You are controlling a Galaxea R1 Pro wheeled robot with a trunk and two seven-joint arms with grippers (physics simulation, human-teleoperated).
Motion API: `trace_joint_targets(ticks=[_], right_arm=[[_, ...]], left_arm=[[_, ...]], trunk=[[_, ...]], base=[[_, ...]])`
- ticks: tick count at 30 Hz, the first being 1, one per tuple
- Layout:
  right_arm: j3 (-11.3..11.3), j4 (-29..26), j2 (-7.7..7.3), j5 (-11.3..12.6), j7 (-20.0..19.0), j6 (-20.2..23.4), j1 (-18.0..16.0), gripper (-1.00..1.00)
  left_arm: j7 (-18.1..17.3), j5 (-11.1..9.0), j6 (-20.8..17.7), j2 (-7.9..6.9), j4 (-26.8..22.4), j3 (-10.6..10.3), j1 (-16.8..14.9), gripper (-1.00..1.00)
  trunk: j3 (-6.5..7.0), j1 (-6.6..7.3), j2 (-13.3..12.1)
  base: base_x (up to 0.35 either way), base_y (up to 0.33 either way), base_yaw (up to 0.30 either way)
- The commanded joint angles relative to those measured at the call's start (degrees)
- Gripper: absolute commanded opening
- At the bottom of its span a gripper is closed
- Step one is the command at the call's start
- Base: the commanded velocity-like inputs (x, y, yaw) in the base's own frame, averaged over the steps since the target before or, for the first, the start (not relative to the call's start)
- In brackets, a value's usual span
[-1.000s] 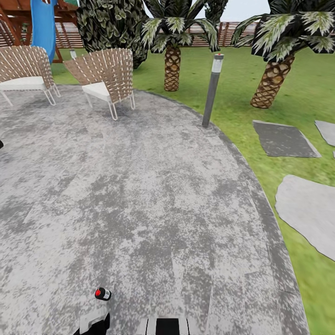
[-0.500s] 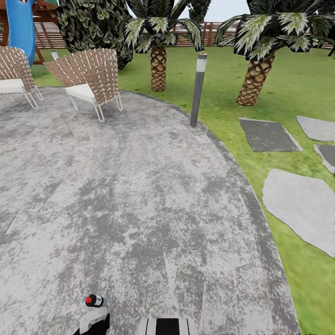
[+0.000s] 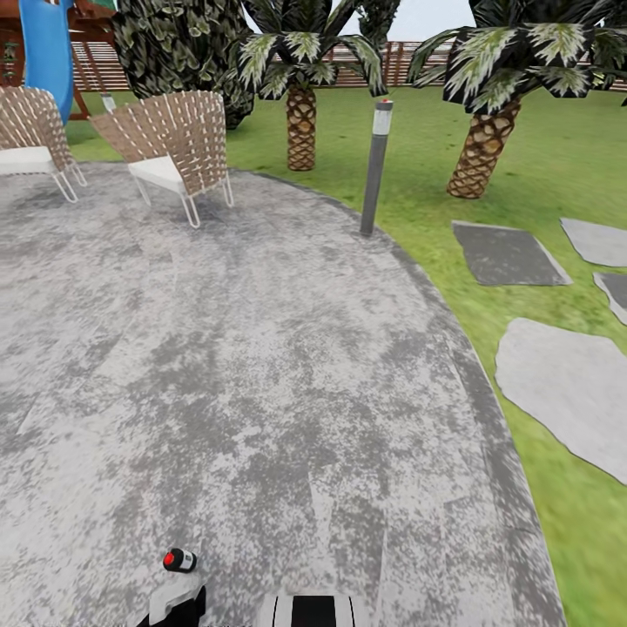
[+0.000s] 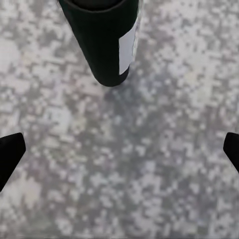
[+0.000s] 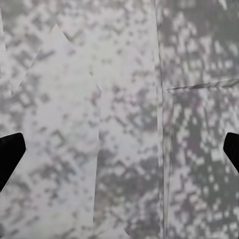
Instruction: In the garden, pick up the pesticide atomizer on the floor and spray pesticide onto both trees until each tree trunk is fully covered.
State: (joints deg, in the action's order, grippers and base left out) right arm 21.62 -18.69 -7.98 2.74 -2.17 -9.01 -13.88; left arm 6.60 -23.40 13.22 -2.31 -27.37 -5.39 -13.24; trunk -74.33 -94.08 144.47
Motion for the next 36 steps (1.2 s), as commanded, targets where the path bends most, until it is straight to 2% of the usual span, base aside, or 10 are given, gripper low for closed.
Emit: trace_joint_targets(ticks=[1,36], right_arm=[[0.18,0.05,0.00,0.30,-0.20,-0.21,-0.02,1.00],[0.18,0.05,0.01,0.28,-0.11,-0.22,-0.04,1.00]], left_arm=[[0.43,-0.33,0.23,-0.06,0.02,-0.49,-0.03,1.00],[0.51,-0.41,0.23,-0.06,0.04,-0.44,-0.03,1.00]], trunk=[[-0.04,0.01,0.01],[-0.04,0.01,0.01]], base=[[0.000,0.000,0.140],[0.000,0.000,0.030]])
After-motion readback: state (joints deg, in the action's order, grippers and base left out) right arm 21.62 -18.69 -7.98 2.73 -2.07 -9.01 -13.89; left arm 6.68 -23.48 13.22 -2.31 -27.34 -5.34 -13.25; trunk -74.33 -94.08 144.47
